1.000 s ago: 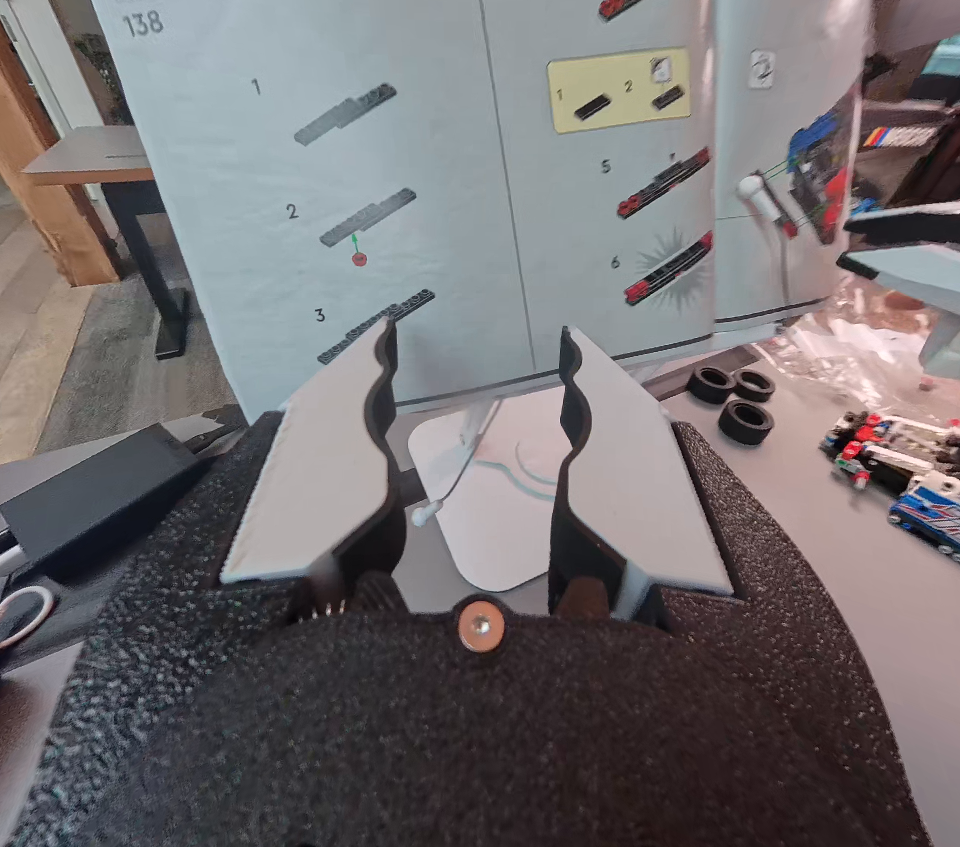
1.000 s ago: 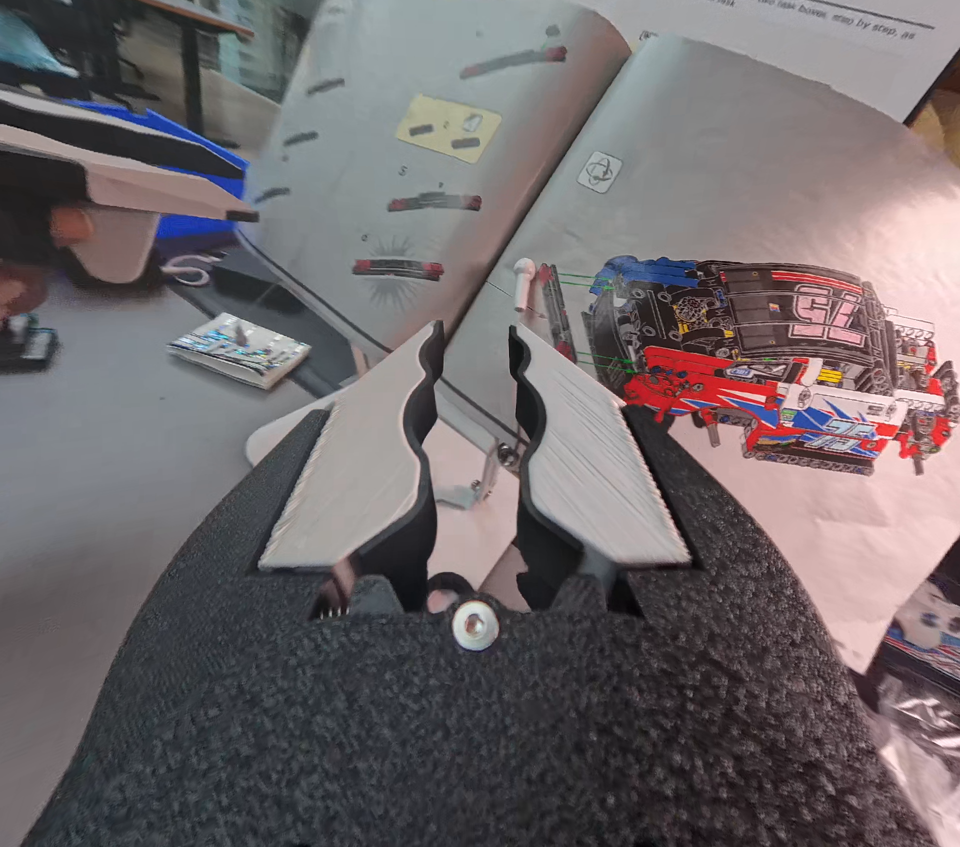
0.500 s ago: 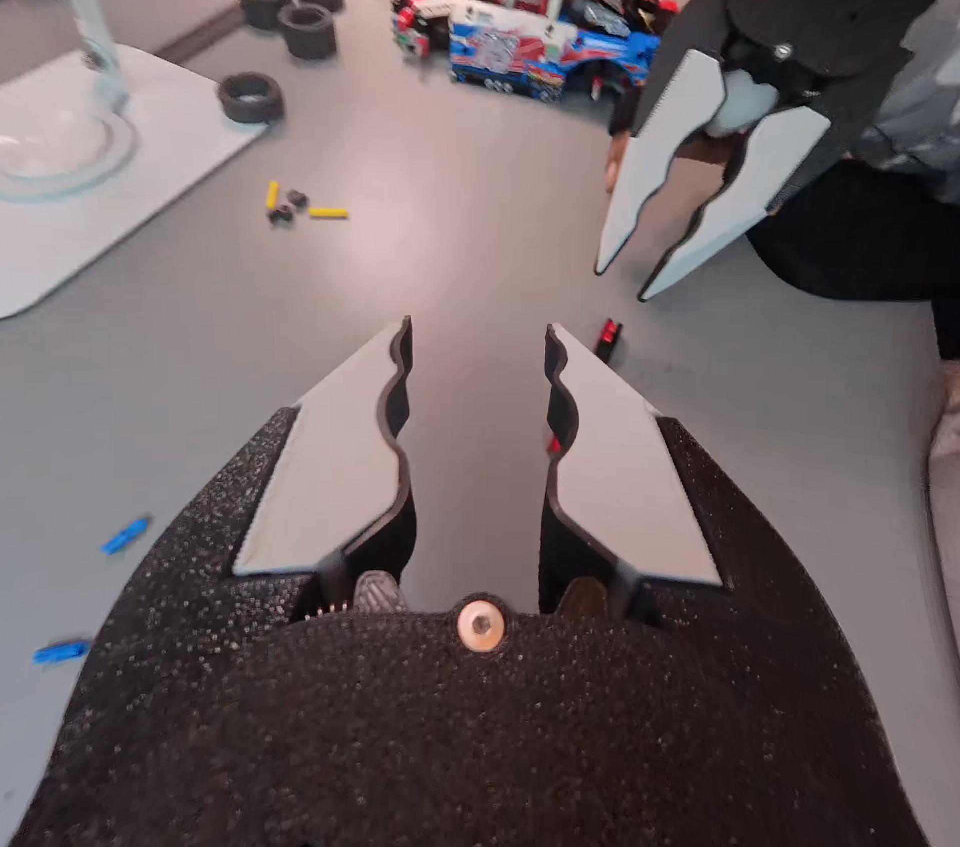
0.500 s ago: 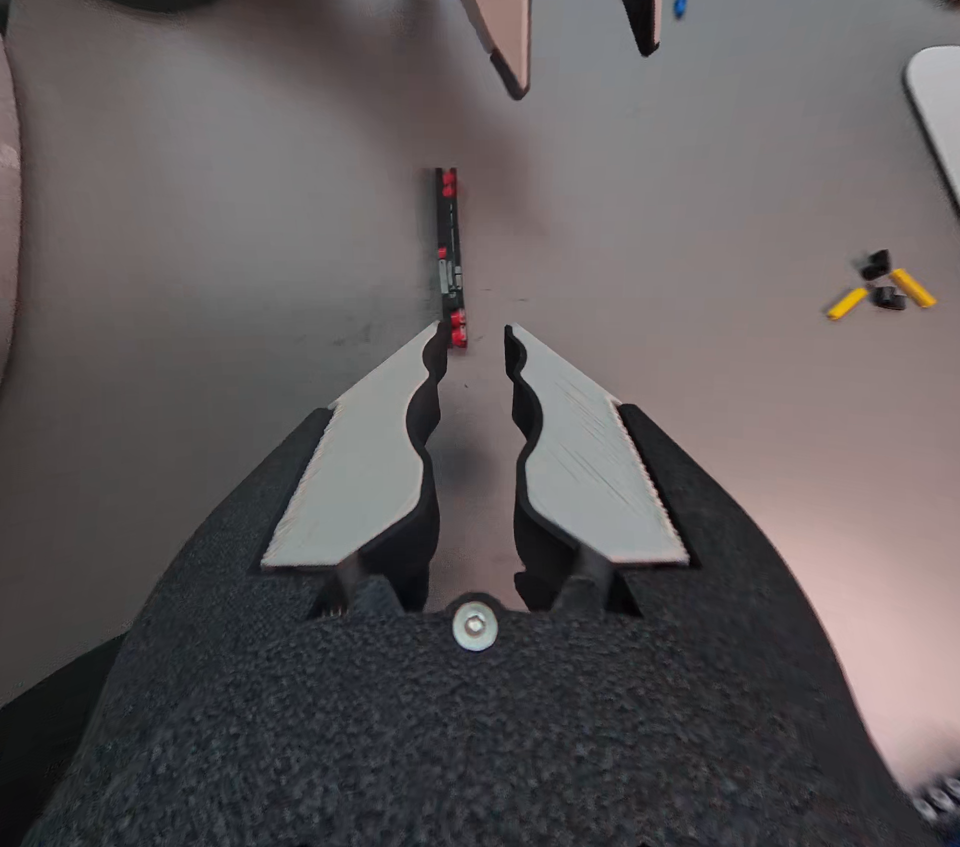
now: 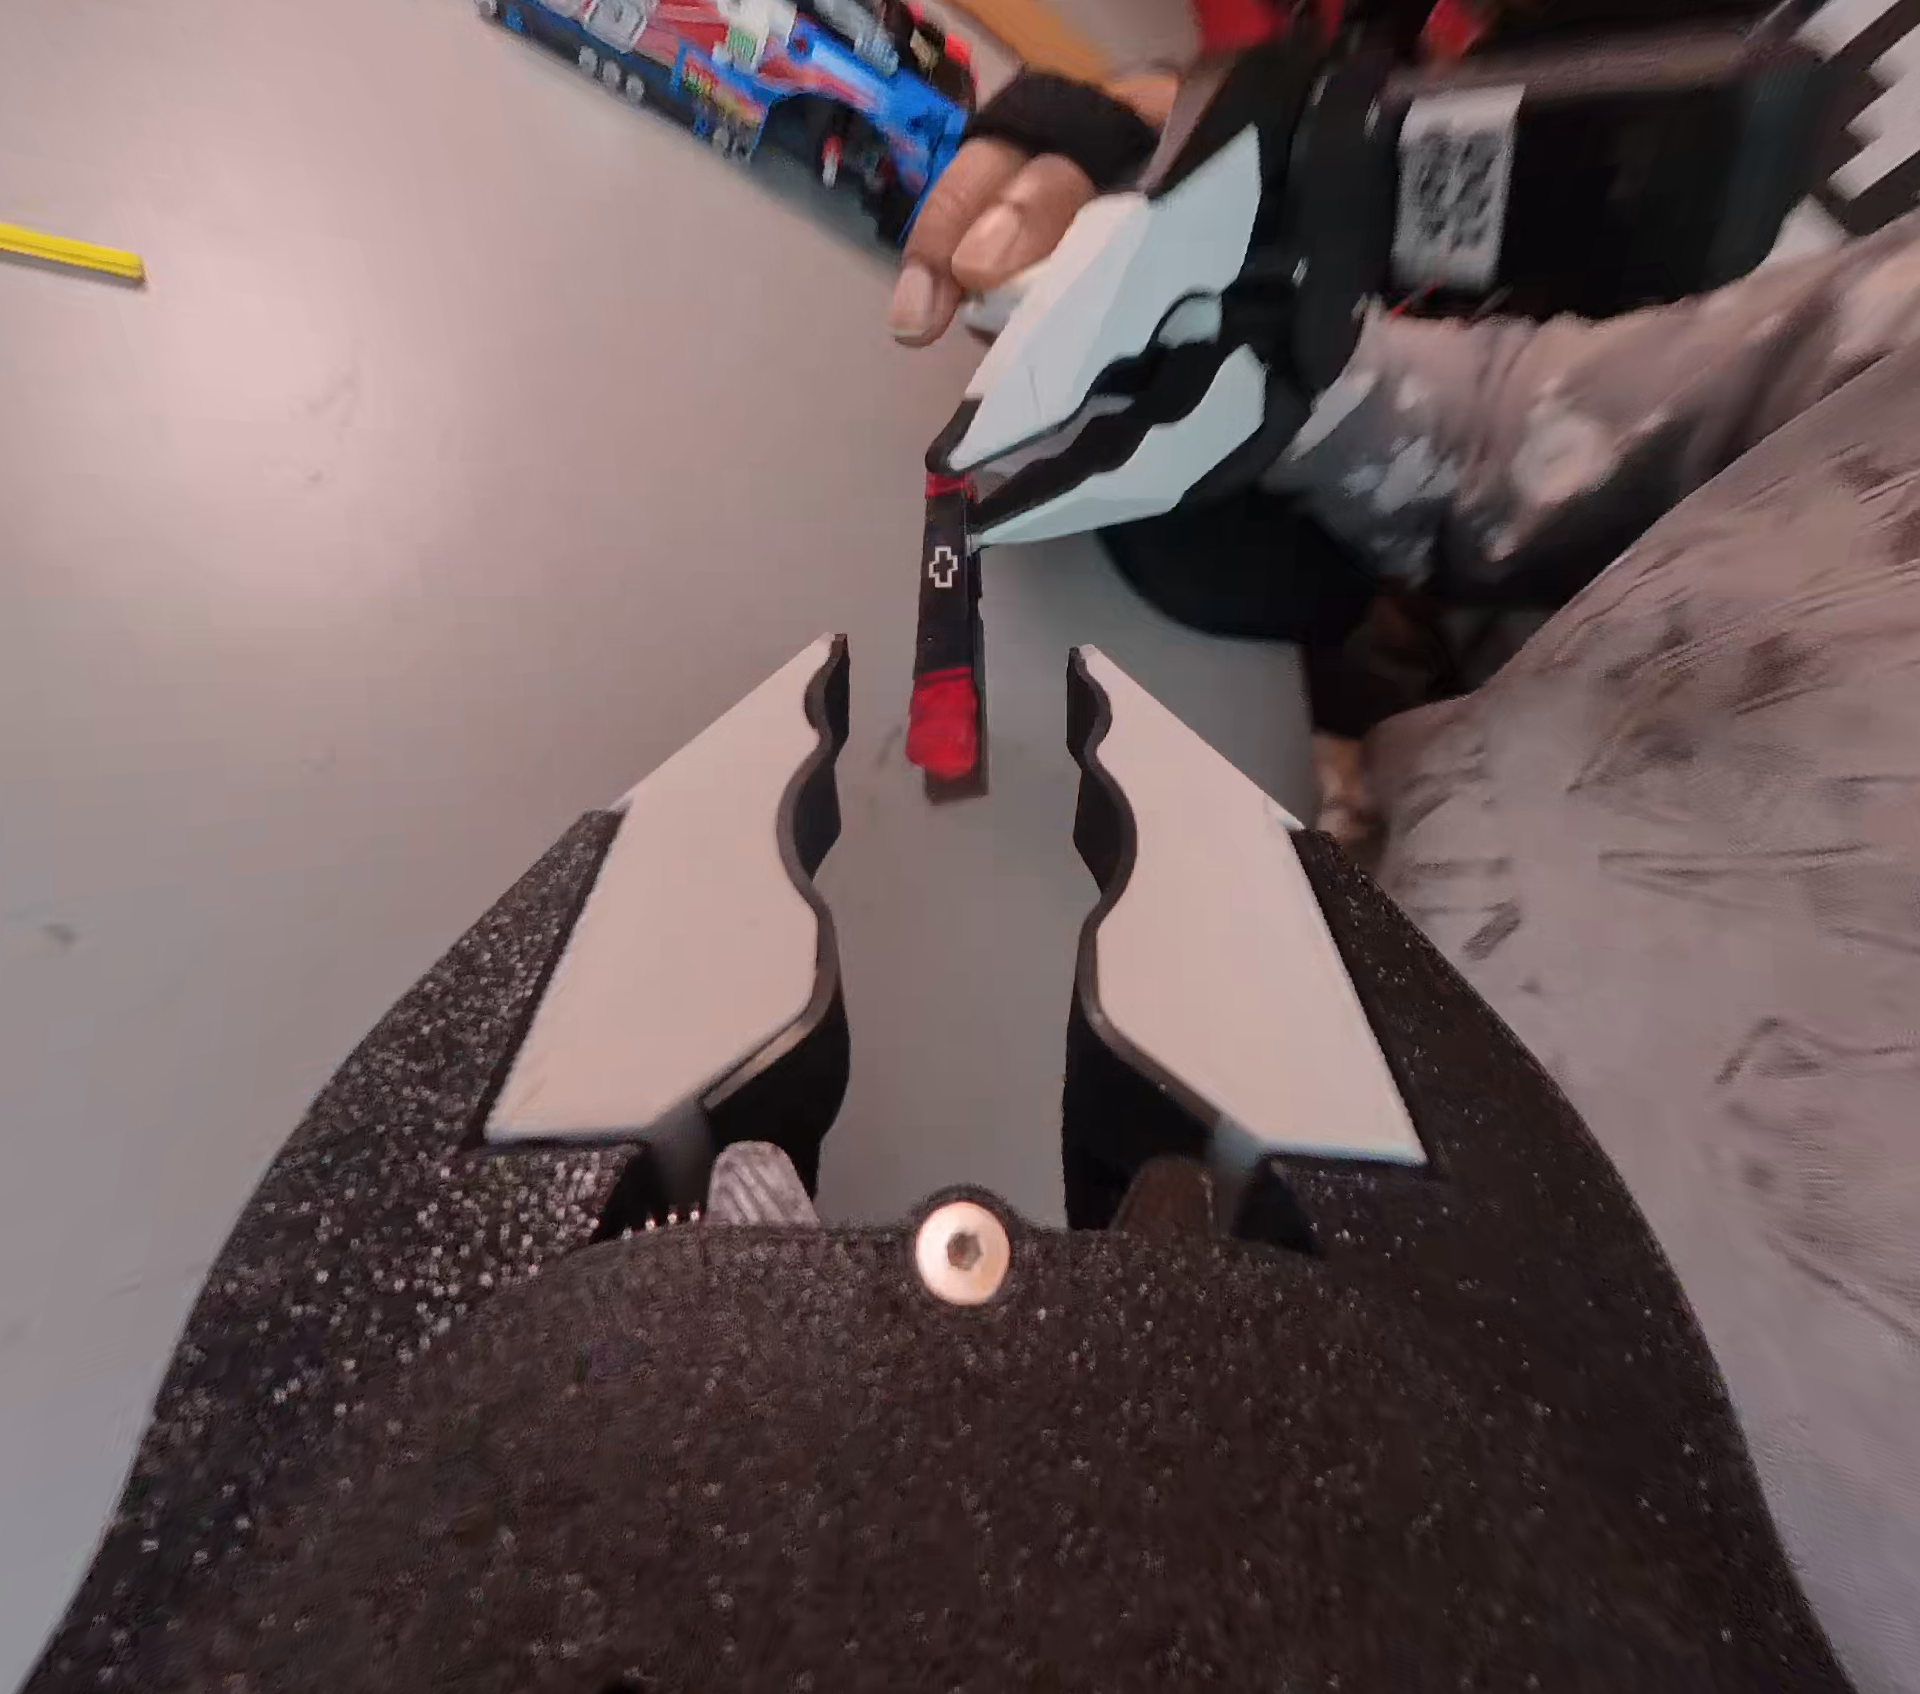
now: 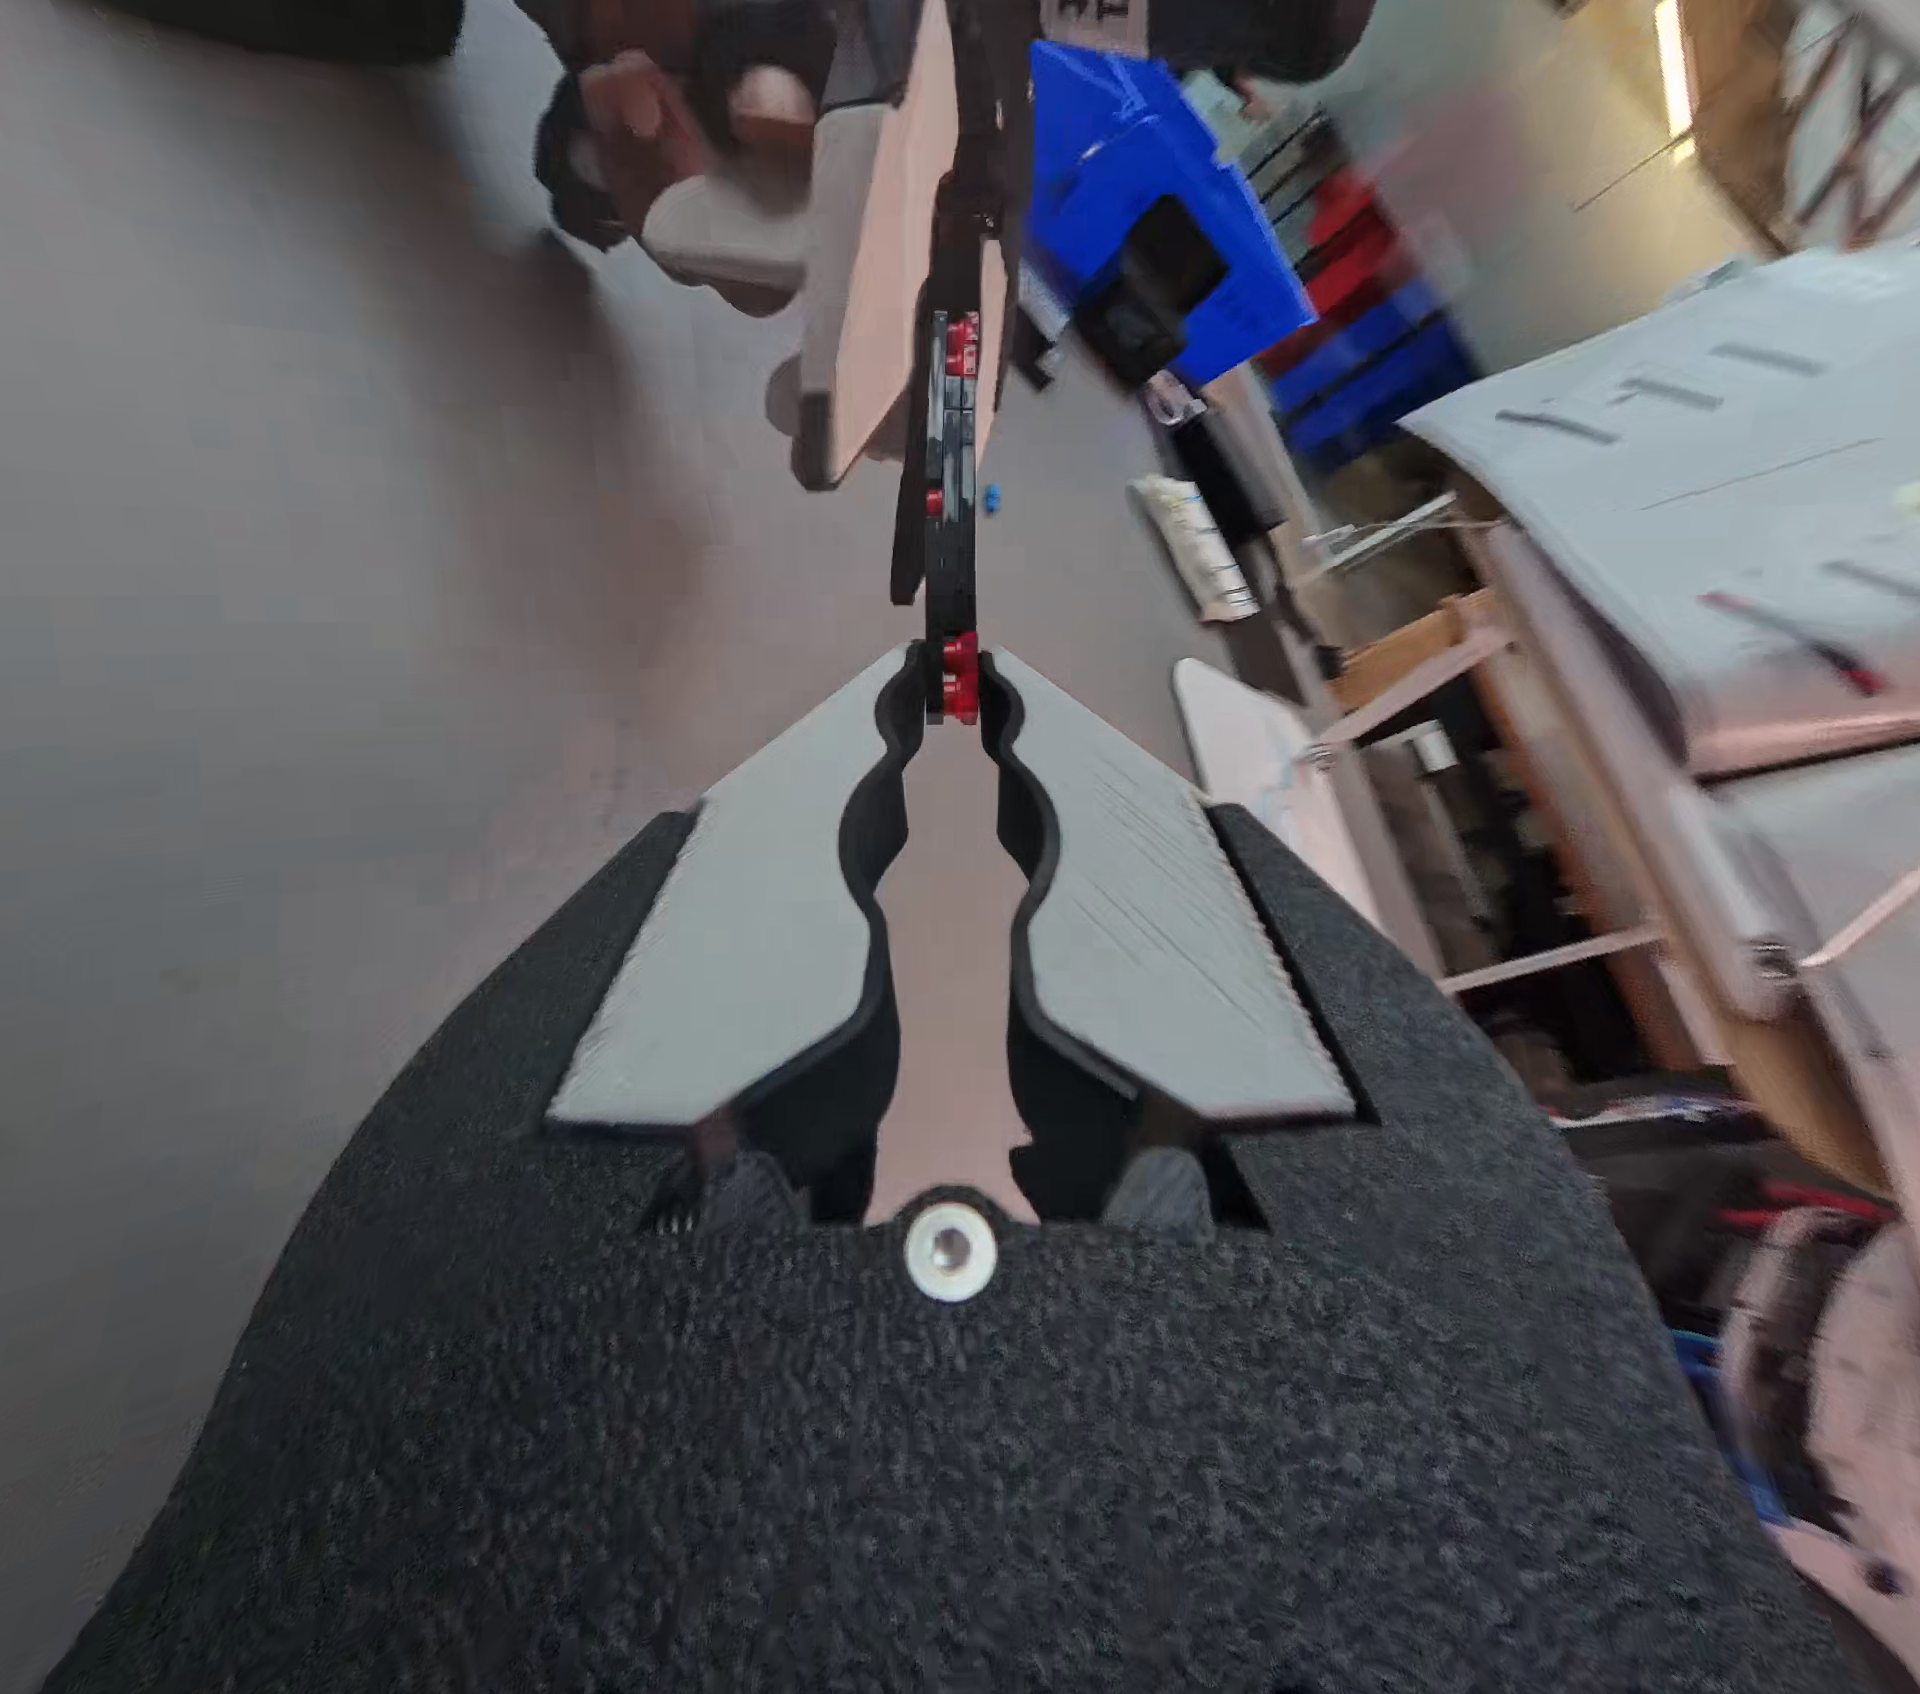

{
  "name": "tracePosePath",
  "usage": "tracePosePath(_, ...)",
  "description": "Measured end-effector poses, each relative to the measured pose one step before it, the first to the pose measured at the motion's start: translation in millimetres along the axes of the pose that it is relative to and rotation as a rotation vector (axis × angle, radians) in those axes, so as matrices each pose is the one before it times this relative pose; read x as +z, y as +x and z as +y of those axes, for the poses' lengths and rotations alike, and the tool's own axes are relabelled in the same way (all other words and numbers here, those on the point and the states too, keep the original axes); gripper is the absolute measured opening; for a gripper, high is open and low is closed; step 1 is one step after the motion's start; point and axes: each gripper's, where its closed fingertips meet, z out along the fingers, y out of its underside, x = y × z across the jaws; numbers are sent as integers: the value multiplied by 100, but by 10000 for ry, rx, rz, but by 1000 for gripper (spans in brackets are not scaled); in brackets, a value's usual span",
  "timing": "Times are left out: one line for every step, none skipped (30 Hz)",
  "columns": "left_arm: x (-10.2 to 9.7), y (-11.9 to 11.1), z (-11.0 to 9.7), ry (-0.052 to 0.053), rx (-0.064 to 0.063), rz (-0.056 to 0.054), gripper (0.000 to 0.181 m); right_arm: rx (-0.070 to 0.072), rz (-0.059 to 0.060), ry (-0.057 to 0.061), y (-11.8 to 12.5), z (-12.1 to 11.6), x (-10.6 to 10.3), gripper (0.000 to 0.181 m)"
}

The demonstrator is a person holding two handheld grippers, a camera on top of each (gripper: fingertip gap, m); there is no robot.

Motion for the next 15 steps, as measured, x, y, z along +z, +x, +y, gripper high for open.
tracePosePath(-546, 414, -1154, 714, -532, 521, 39, -653, 541, 63, 501, -288, -172, 10)
tracePosePath(-368, 291, -915, 570, -373, 343, 38, -485, 495, 18, 439, -245, -44, 10)
tracePosePath(-189, 277, -499, 304, -170, 217, 37, -364, 339, 32, 210, -266, 46, 10)
tracePosePath(-43, 190, -87, 41, 24, 84, 35, -327, 164, 2, -40, -215, 120, 10)
tracePosePath(62, 62, 127, -93, 165, -70, 30, -315, 205, -19, 8, -166, 141, 10)
tracePosePath(104, 24, 247, -166, 267, -142, 22, -255, 153, -57, -46, -82, 147, 10)
tracePosePath(133, -46, 225, -156, 321, -218, 16, -149, 27, 102, -170, -267, 78, 10)
tracePosePath(65, -170, 99, -77, 347, -306, 10, 27, 0, 118, -112, -280, 15, 10)
tracePosePath(-12, -153, 47, -39, 353, -259, 6, 96, -28, 53, -58, -145, -4, 10)
tracePosePath(-36, 12, 86, -68, 347, -87, 6, 183, -91, 73, -90, -68, 1, 10)
tracePosePath(-52, 23, 53, -32, 385, -86, 6, 519, -136, 142, -39, -60, 7, 10)
tracePosePath(-40, -69, 66, -46, 451, -165, 6, 1000, -315, 191, -113, -27, -3, 11)
tracePosePath(-44, -123, 233, -170, 552, -215, 5, 1396, -529, 267, -185, -67, -73, 12)
tracePosePath(-82, -154, 291, -210, 730, -265, 6, 1558, -556, 279, -41, -75, -134, 16)
tracePosePath(-120, -9, 231, -130, 880, -225, 5, 1410, -621, 138, -87, 37, -161, 20)
